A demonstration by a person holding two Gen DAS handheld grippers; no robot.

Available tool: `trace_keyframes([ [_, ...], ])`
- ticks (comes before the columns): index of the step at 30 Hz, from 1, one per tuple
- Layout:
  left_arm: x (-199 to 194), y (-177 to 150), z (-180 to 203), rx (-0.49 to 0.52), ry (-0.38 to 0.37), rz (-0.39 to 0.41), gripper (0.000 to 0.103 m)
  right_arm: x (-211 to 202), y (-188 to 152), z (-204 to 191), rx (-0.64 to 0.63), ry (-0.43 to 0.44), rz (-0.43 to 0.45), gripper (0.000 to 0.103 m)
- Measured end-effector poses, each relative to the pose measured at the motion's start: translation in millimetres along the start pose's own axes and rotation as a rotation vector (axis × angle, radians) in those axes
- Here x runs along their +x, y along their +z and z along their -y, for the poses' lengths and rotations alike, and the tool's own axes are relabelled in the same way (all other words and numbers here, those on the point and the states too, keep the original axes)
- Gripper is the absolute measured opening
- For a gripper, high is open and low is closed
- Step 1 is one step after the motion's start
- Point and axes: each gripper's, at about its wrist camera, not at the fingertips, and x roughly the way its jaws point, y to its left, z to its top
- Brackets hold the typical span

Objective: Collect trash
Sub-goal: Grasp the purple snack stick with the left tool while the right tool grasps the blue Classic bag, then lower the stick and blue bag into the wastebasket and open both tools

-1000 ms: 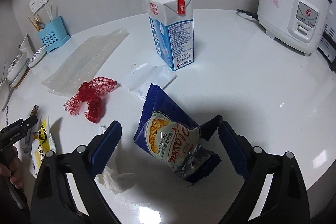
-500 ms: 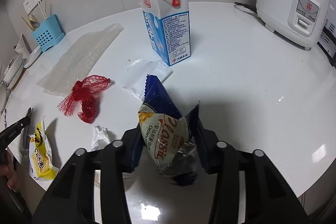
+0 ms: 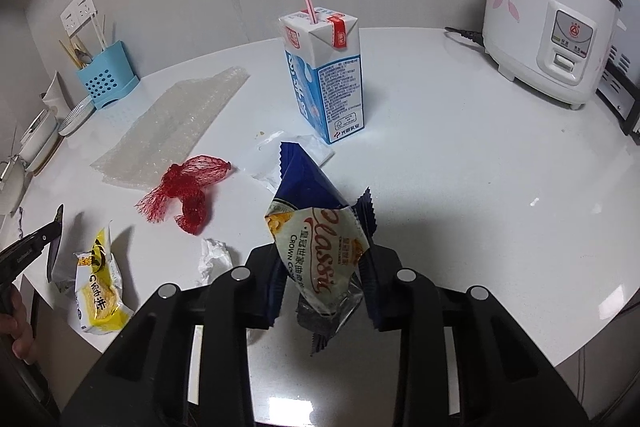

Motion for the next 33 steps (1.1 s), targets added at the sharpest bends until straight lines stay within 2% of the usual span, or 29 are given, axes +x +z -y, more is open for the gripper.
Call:
trace_keyframes([
  [10, -49, -23, 11, 0.028, -0.049, 0.069, 0.012, -40, -20, -4, -0.026, 0.012, 0.080, 0.030],
  [20, -101, -48, 22, 0.049, -0.087, 0.137, 0.012, -86, -48, -7, -0.041, 0.062, 0.132, 0.029],
  [33, -139, -120, 49, 0.073, -0.164, 0.201, 0.012, -141, -113, -18, -0.102, 0.080, 0.239, 0.029],
])
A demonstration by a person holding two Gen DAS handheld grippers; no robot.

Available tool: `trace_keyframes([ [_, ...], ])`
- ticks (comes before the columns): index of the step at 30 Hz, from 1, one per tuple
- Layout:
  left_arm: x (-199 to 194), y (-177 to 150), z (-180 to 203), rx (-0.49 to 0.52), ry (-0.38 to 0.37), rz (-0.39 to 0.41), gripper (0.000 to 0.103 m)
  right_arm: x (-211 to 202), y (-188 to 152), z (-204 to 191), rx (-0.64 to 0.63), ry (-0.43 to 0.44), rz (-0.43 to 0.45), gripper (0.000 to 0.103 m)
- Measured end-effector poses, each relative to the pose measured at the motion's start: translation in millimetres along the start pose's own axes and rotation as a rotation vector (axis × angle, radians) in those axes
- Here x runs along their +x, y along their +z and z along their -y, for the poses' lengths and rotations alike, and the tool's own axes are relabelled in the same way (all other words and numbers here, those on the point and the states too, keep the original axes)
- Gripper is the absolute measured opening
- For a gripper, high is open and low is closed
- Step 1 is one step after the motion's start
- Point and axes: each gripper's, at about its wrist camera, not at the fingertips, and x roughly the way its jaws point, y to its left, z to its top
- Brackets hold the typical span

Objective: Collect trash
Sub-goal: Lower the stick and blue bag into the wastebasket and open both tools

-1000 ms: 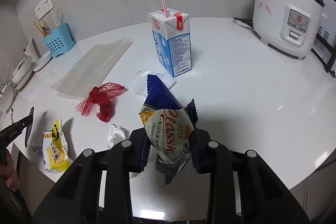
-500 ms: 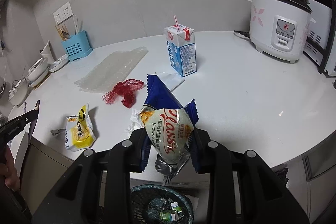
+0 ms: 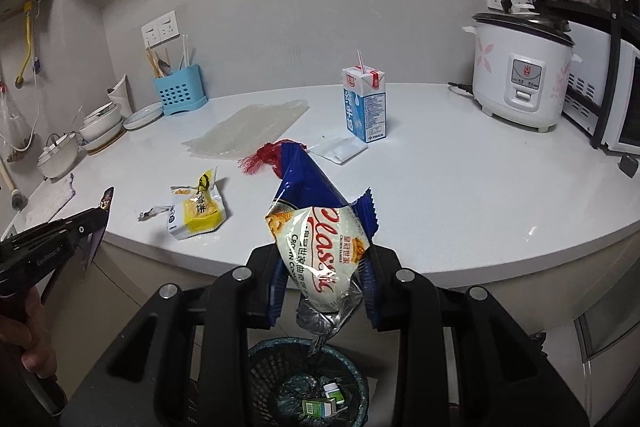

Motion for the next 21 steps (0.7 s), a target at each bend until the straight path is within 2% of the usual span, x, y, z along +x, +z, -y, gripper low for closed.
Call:
trace_keyframes([
  [10, -11, -56, 29, 0.028, -0.039, 0.022, 0.012, -27, -50, -20, -0.066, -0.001, 0.059, 0.029],
  [21, 8, -113, 34, 0.029, -0.074, -0.017, 0.012, -17, -104, -26, -0.091, 0.024, 0.017, 0.029],
])
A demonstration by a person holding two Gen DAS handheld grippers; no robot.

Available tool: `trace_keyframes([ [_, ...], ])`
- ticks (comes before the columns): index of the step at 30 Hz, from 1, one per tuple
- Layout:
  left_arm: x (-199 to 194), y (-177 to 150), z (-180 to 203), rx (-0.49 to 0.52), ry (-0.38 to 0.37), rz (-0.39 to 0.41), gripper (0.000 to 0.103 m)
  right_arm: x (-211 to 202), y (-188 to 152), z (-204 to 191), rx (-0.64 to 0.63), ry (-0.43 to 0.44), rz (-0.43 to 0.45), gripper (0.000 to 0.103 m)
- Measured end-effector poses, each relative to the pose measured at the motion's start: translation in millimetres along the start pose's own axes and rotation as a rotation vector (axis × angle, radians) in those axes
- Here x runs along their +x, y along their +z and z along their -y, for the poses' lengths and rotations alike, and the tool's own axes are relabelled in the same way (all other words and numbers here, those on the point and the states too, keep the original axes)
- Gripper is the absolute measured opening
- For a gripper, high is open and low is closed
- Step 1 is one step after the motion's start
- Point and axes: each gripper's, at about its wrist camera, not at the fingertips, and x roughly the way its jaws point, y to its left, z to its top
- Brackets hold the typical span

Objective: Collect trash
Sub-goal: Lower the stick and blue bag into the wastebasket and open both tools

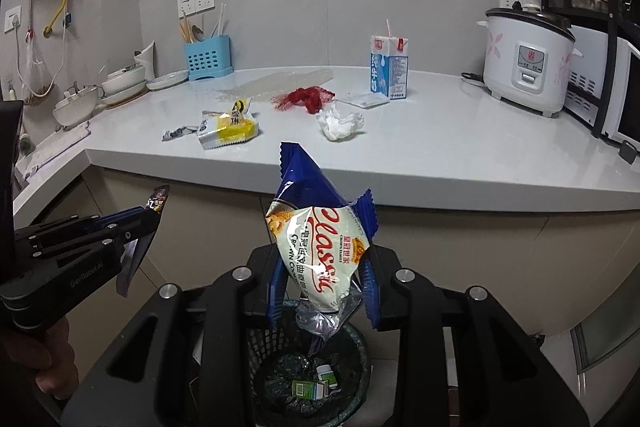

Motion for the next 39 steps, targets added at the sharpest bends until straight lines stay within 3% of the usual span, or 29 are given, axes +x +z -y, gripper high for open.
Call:
trace_keyframes([
  [12, 44, -60, -4, -0.006, -0.042, -0.061, 0.012, 38, -64, 0, -0.016, -0.027, -0.111, 0.029],
  [17, 64, -84, -8, -0.016, -0.045, -0.095, 0.012, 64, -90, -6, -0.038, -0.036, -0.165, 0.029],
  [20, 82, -99, -8, 0.014, -0.006, -0.121, 0.012, 84, -106, -9, -0.066, -0.047, -0.192, 0.029],
  [25, 111, -118, -15, 0.002, -0.027, -0.151, 0.012, 118, -127, -4, -0.046, -0.051, -0.251, 0.029],
  [31, 136, -131, -20, 0.006, -0.040, -0.160, 0.012, 160, -153, 1, -0.015, -0.019, -0.328, 0.030],
  [34, 148, -139, -23, 0.010, -0.035, -0.186, 0.012, 177, -166, 3, 0.005, 0.023, -0.368, 0.030],
  [39, 166, -152, -35, 0.001, -0.024, -0.232, 0.012, 202, -186, -2, -0.022, 0.022, -0.416, 0.030],
])
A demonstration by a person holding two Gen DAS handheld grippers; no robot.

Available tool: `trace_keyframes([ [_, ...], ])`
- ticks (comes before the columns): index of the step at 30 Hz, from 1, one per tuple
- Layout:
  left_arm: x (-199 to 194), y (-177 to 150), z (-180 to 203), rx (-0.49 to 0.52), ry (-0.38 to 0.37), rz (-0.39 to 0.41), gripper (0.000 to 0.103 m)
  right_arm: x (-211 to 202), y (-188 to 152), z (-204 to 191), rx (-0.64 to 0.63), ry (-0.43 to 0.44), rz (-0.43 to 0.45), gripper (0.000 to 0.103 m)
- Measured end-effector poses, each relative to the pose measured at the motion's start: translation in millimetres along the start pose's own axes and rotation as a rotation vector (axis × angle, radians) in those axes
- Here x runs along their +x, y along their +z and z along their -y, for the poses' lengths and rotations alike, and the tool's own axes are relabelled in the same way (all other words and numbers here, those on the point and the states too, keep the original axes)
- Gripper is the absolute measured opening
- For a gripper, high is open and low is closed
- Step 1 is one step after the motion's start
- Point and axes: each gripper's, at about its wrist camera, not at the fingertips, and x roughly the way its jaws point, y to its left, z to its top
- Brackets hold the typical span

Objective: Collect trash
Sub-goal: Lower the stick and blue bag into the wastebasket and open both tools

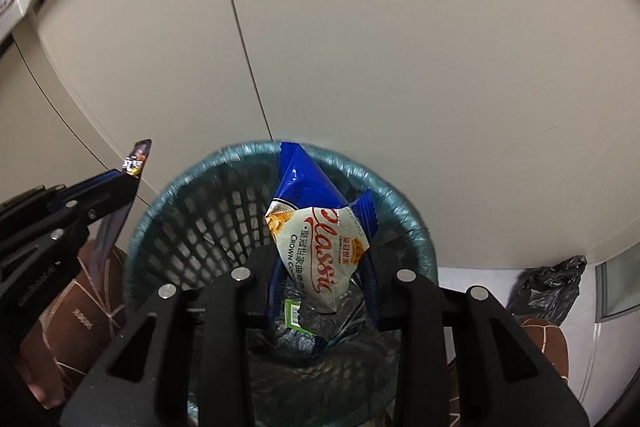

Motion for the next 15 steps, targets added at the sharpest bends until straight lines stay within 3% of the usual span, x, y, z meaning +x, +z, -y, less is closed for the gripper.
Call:
trace_keyframes([
  [8, 9, -6, -14, -0.016, 0.011, -0.029, 0.012, 19, -6, -12, -0.017, 0.011, -0.015, 0.035],
  [15, 9, -3, -22, -0.042, 0.021, -0.050, 0.012, 16, -12, -15, -0.028, 0.012, -0.005, 0.049],
])
